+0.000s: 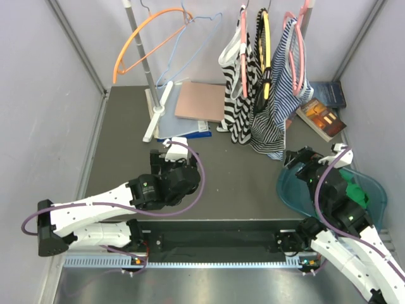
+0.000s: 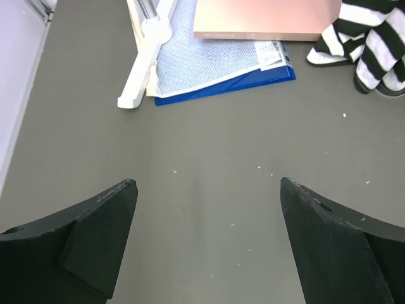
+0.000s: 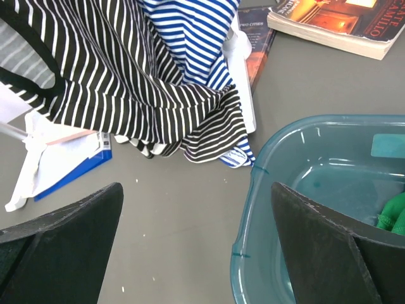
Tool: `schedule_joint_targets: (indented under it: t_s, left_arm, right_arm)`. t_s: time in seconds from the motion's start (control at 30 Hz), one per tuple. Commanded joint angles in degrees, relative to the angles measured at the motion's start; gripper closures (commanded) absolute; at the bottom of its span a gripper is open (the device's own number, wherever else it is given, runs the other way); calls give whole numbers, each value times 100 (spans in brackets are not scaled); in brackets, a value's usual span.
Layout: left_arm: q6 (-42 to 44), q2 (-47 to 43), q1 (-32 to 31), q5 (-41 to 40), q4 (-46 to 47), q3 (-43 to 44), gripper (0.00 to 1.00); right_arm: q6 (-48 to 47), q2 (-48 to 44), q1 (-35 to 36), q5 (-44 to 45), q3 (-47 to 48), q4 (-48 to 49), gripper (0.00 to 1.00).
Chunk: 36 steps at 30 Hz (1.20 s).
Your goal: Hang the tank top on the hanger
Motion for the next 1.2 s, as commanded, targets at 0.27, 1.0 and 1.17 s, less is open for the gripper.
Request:
schedule_joint_targets:
  t_s: [0.27, 1.0, 1.17]
  left_arm:
    - [2091, 77, 368, 1651, 1114, -104, 1]
    - [2346, -389, 2083, 4667, 1107, -377, 1]
    - [2407, -582, 2083, 4746, 1195, -465, 1]
  right_arm:
    - [200, 159, -23, 479, -80, 171, 0]
    - [-29, 2621, -5920, -1175, 184, -540, 0]
    - [235, 2208, -5982, -847, -133, -558, 0]
